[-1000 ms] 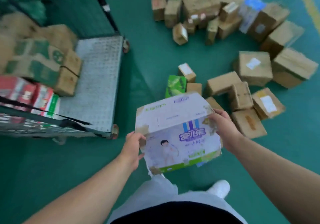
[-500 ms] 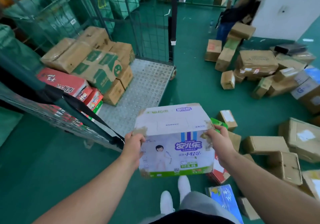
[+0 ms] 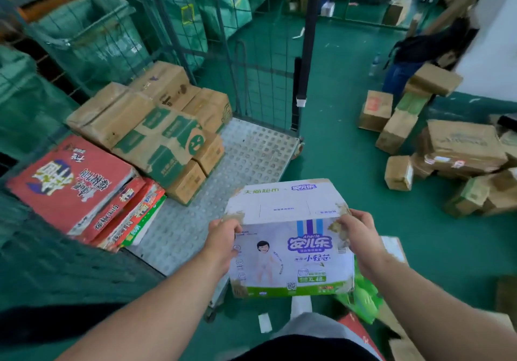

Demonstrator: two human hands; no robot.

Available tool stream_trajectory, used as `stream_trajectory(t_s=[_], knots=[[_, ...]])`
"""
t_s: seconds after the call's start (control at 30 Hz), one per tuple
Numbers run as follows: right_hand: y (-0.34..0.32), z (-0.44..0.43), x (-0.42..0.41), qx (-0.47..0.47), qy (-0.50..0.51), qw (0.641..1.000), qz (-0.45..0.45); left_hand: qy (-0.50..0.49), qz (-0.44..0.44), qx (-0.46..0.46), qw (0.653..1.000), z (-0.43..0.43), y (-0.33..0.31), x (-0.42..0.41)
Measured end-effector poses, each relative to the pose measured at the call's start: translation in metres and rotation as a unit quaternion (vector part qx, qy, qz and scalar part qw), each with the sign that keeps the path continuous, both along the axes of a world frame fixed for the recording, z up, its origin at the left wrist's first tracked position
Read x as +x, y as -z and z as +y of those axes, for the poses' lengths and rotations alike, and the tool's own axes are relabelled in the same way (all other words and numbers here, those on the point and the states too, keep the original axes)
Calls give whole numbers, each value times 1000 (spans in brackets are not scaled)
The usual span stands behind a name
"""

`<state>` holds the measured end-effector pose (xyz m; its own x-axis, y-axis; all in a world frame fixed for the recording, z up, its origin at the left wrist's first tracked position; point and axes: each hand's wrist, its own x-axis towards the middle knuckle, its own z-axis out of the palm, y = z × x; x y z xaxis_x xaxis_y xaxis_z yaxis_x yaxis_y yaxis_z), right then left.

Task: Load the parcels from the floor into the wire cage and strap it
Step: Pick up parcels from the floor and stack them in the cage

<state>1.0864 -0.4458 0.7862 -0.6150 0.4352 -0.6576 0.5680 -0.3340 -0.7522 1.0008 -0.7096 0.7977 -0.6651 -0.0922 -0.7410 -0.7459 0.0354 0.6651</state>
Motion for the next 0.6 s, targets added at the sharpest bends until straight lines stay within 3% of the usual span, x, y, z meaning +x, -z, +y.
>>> stream_trajectory(t_s=[0.17,0.4,0.6], knots=[[-25,29,-119,5,-45,999,17,-51,0,19,999,13,-6,-78],[-29,15,-291,49,-149,986,57,-87,-75,98,989,-16,-1,-186],[-24,2,-428,89,-153,982,61,-118,-42,137,983,-23,21,-310]])
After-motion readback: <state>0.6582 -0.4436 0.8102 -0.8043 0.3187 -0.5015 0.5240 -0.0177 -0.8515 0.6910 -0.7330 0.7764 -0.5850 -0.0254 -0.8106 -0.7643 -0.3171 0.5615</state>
